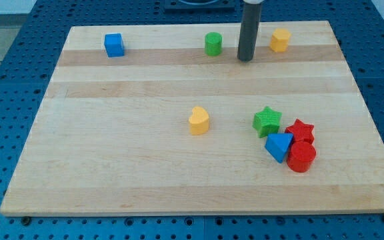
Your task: Move the green star to the bottom right of the yellow heart
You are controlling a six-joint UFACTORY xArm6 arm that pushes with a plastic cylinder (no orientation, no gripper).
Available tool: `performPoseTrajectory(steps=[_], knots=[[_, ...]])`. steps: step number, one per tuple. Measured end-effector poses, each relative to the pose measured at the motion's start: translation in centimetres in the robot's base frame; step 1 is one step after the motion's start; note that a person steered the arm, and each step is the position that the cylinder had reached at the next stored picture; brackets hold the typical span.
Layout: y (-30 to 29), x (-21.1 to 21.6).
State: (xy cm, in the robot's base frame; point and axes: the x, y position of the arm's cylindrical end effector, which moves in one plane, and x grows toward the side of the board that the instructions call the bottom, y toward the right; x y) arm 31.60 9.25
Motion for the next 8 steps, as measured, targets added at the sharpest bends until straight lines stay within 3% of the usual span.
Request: performPoseTrajectory(steps=[2, 5, 7, 8], knots=[[3.9, 9.0], [7.0, 9.8], [3.2, 13.1], [4.0, 14.0]])
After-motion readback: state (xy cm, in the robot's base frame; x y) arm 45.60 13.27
